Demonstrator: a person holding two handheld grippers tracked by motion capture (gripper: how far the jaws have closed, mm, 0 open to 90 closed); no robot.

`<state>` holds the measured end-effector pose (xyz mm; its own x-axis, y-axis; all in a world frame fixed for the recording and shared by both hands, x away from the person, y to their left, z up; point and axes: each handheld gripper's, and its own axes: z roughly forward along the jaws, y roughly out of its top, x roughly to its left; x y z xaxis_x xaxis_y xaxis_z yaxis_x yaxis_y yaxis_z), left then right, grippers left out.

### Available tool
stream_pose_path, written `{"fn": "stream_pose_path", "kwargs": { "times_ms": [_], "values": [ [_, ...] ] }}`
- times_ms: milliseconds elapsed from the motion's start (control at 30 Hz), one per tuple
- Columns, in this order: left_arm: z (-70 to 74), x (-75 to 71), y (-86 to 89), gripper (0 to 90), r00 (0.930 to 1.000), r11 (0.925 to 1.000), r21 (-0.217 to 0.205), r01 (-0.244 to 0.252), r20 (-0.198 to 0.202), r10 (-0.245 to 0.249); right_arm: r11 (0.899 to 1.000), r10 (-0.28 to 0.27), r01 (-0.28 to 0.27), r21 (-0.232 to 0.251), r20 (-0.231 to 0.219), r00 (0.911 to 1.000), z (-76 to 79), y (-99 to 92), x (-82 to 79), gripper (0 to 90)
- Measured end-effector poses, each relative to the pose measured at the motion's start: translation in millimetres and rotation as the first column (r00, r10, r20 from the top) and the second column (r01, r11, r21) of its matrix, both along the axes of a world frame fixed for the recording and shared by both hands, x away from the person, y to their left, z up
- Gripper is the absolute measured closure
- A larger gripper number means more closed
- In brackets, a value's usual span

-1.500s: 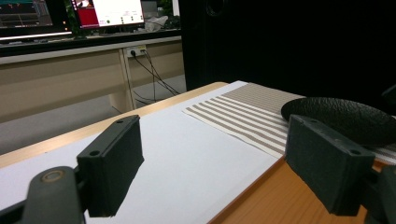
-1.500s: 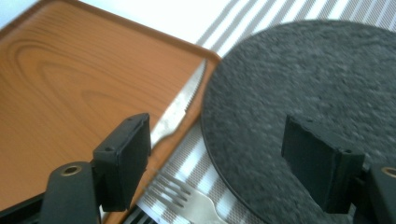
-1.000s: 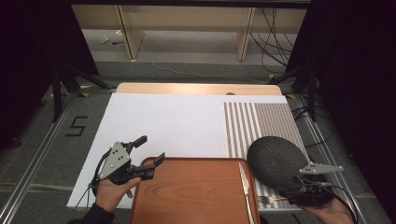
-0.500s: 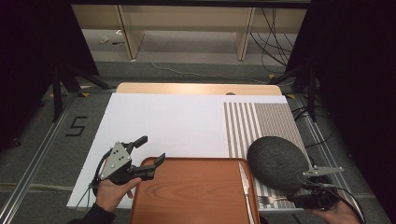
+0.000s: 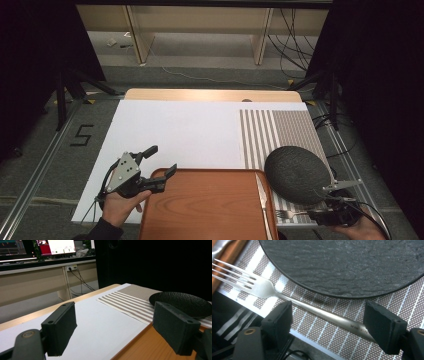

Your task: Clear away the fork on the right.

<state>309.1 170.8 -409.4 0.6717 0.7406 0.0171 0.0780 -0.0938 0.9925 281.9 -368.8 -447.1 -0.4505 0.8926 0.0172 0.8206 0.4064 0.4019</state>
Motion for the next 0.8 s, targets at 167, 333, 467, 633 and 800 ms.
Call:
{"fn": "stream_pose_path", "kwargs": {
  "times_ms": [167,333,467,633,800],
  "values": [
    [-0.4,0.2,-0.4,18.8,1.0000,1.0000,0.003,0.001,0.000,-0.001,1.000,0.014,-0.014,-0.008,-0.015,0.9998,-3.6,-0.8,2.3,24.2],
    [-0.7,0.4,-0.4,18.9,1.0000,1.0000,0.002,0.000,-0.002,0.000,0.999,0.033,-0.033,-0.011,-0.026,0.9991,-6.7,1.1,5.6,24.0],
    [-0.8,0.5,-0.4,18.9,1.0000,1.0000,0.003,0.000,-0.002,0.000,0.999,0.052,-0.052,-0.009,-0.043,0.9977,-10.2,3.3,7.7,24.0],
    [-0.7,0.4,-0.4,18.9,1.0000,1.0000,0.004,0.001,-0.001,-0.001,0.997,0.070,-0.070,-0.010,-0.042,0.9967,-11.1,3.4,8.4,24.2],
    [-0.3,0.2,-0.1,19.0,1.0000,1.0000,0.004,0.000,0.003,0.000,0.995,0.090,-0.091,-0.029,-0.053,0.9945,-9.9,5.8,6.7,27.7]
  ]
}}
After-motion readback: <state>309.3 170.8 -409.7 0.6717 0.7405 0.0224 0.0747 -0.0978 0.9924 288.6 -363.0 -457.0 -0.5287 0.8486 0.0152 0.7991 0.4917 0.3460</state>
